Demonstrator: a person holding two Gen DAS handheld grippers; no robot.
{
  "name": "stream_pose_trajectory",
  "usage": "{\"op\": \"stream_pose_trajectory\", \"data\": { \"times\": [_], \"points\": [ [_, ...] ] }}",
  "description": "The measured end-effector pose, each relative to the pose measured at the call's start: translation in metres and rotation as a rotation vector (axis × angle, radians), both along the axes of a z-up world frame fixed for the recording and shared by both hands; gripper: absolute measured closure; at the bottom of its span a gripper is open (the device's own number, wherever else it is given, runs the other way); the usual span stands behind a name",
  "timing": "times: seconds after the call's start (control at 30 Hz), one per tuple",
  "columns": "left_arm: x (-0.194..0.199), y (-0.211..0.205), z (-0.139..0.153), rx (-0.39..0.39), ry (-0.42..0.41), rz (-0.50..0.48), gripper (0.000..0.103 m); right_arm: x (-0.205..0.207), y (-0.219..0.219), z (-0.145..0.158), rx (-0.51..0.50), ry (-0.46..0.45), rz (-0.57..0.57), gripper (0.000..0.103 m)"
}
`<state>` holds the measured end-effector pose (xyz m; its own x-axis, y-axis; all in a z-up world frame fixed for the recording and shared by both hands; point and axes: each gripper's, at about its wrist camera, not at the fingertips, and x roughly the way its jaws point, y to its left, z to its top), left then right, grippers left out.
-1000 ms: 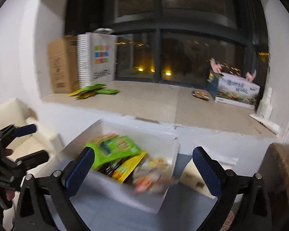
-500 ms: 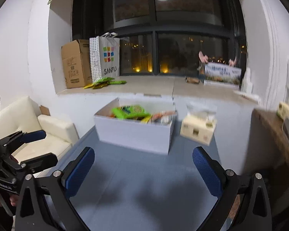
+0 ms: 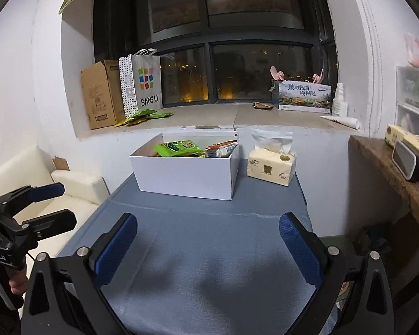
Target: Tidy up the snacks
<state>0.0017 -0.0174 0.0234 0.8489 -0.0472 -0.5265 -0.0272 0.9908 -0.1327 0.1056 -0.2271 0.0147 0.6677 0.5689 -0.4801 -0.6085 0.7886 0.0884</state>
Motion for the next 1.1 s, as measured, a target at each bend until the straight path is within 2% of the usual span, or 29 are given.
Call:
{"op": "stream_pose_trajectory", "data": {
  "times": [0.4, 1.1],
  "points": [
    [-0.002, 0.007, 0.0, -0.032, -0.003, 0.002, 0.0, -0.007, 0.01, 0.006, -0.012, -0.037, 0.027, 0.0],
    [-0.007, 0.006, 0.0, -0.002, -0.005, 0.003, 0.0, -0.007, 0.012, 0.006, -0.013, -0.034, 0.035, 0.0]
  ]
}}
